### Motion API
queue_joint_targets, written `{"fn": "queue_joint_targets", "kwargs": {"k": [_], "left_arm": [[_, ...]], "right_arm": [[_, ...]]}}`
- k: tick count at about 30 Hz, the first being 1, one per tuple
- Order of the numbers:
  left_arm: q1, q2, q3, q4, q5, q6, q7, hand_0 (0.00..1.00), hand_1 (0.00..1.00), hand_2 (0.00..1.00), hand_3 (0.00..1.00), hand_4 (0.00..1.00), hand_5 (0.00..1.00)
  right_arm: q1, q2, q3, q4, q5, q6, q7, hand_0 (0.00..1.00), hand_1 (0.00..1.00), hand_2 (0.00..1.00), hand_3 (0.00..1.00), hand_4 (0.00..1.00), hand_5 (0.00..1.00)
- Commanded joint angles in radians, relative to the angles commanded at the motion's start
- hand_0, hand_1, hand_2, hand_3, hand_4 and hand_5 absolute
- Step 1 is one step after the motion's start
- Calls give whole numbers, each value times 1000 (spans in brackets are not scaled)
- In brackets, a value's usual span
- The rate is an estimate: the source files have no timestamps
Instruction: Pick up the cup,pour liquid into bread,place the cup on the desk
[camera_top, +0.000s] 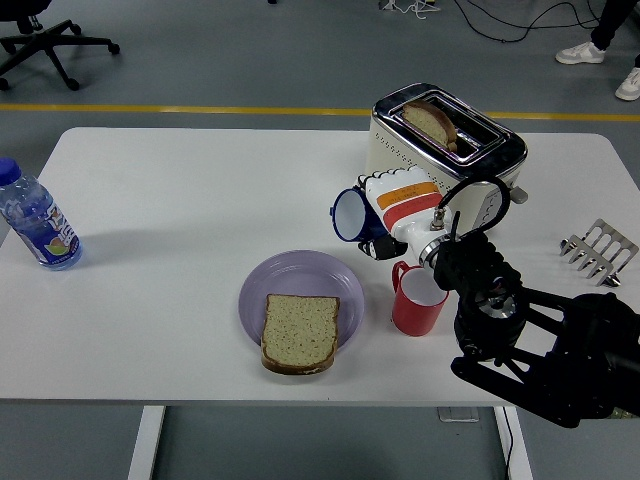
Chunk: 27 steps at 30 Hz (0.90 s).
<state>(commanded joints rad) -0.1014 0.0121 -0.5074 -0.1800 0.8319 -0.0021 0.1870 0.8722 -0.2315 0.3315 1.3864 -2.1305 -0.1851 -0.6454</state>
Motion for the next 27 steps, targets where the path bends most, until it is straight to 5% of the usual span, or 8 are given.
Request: {"fn": "queue_joint_targets", "kwargs": {"k": [17,27], "left_arm": [[-1,2,8,0,-14,1,-1,679,744,754,647,410,998],[0,4,13,0,-19,1,-2,679,745,754,647,410,998]], "right_arm": [[168,40,-246,26,-39,181,0,125,125,320,421,642,73],[189,63,-274,24,-96,175,0,130,126,317,415,650,110]]}}
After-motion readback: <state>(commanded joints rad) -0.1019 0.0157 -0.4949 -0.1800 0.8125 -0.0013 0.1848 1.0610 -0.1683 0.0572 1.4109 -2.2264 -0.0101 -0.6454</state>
